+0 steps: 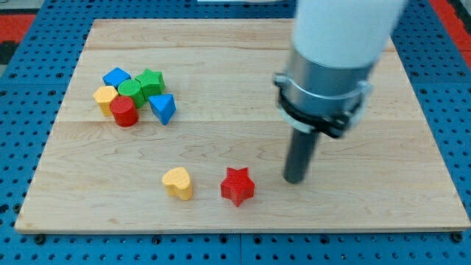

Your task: Place the blue triangle right to the green star

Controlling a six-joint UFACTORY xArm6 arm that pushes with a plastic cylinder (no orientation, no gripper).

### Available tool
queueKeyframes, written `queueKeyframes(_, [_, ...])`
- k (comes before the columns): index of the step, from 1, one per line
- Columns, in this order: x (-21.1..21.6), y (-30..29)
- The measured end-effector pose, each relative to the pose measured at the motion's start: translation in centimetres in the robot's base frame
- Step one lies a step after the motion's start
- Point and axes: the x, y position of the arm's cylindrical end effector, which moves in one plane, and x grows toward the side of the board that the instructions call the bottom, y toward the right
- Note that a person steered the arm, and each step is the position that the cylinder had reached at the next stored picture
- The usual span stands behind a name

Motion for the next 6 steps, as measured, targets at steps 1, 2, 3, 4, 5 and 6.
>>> queueKeyframes(1, [-5.7,-6.6])
queueKeyframes(2, [-5.9,-15.7])
queueKeyframes(3, [-6.8,-21.0])
queueKeyframes(4, [-10.4,-17.5])
queueKeyframes(5, [-11.6,-12.1])
queueKeyframes(6, [-13.8,-12.4])
